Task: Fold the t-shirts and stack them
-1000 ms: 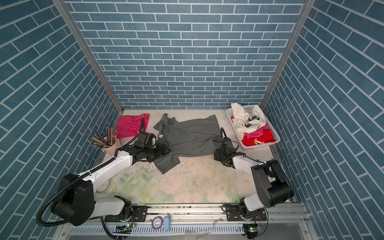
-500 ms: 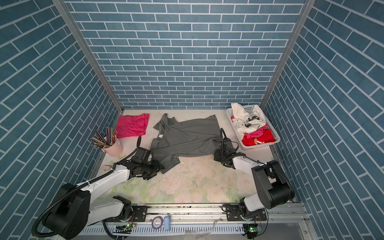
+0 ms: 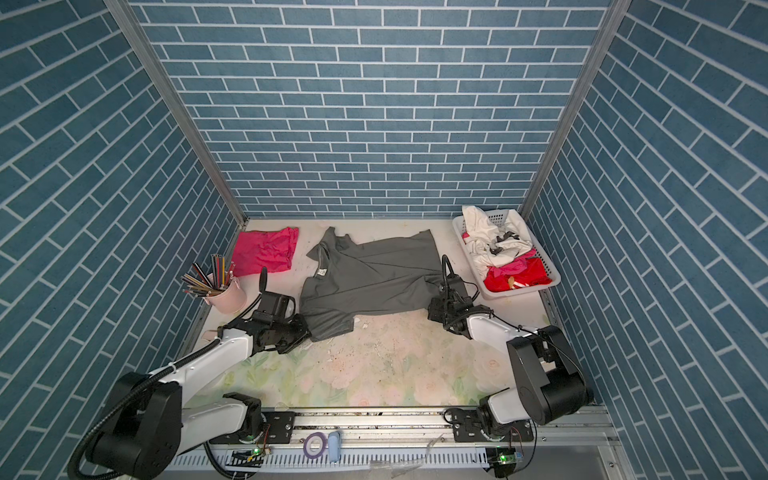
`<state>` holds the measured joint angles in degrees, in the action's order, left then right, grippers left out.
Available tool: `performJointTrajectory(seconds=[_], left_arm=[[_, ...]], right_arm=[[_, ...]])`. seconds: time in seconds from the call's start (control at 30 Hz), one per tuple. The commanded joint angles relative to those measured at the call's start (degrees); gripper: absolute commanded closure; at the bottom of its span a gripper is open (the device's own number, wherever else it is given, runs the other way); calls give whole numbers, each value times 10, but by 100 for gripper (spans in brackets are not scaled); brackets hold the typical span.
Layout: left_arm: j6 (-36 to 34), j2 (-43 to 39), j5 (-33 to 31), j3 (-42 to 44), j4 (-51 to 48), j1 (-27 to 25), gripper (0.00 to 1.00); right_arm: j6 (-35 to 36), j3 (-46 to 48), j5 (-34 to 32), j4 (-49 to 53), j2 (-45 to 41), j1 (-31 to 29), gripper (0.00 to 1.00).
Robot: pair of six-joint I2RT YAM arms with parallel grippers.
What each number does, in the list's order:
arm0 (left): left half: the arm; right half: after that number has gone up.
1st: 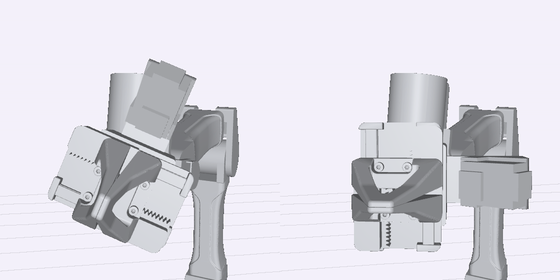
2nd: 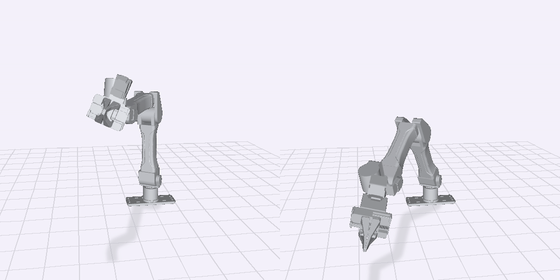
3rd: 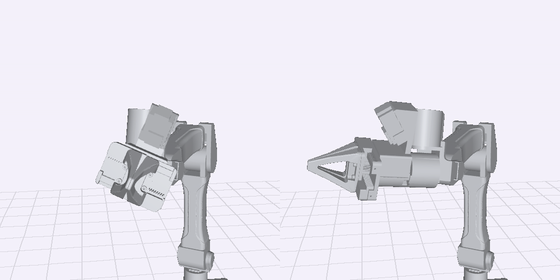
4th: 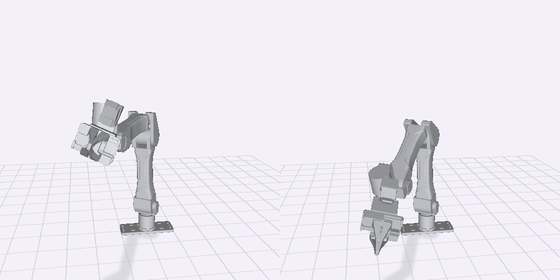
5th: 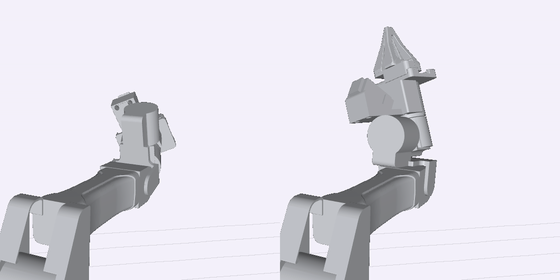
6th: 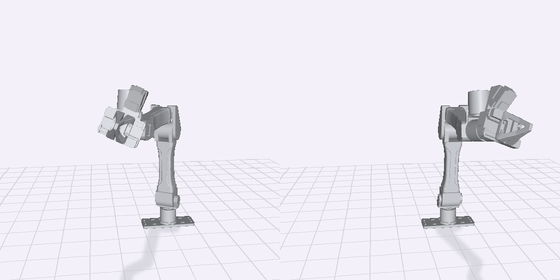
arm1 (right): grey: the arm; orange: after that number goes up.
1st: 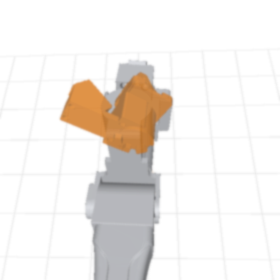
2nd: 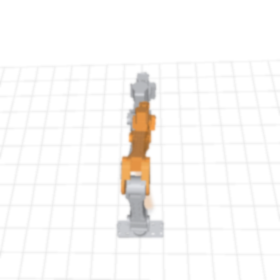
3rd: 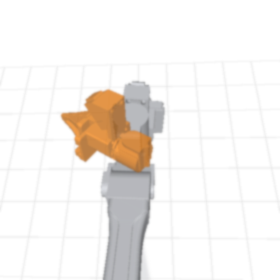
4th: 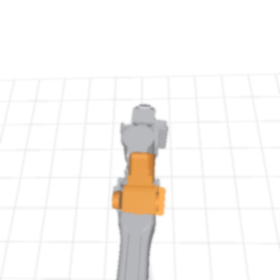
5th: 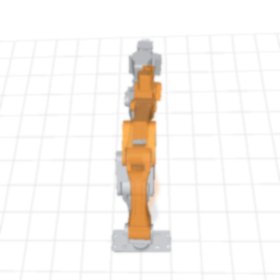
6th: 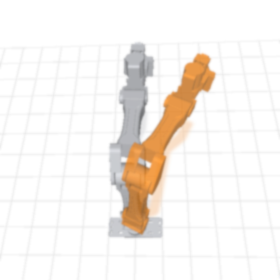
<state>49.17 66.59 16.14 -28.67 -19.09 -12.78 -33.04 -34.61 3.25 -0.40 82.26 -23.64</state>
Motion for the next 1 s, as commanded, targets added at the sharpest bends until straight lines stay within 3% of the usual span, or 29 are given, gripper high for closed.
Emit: performJointTrajectory(seconds=[0.0, 0.27, 0.6, 0.67, 0.77, 0.87, 0.93, 0.97], left_arm=[[-18, -27, -33, -1, -63, 32, 100], [-9, -100, -32, 32, -94, 102, 100], [23, -139, 35, 82, -66, 103, 99], [19, -143, 36, 69, -65, 103, 59], [-1, -132, 10, 3, -91, 101, 13], [-26, -99, -7, -75, -90, 93, 12], [-30, -55, -3, -112, -66, 74, 12], [-23, -26, 2, -125, -43, 60, 12]], right_arm=[[2, 10, -1, 3, 0, -2, 46], [14, 7, -7, 8, 16, -2, 47], [16, -14, 11, -16, 66, -25, 48], [12, -25, 19, -26, 85, -27, 46], [5, -39, 21, -34, 107, -29, 42], [2, -55, 8, -35, 128, -28, 45], [2, -64, -4, -34, 140, -29, 57], [3, -71, -12, -32, 146, -29, 68]])
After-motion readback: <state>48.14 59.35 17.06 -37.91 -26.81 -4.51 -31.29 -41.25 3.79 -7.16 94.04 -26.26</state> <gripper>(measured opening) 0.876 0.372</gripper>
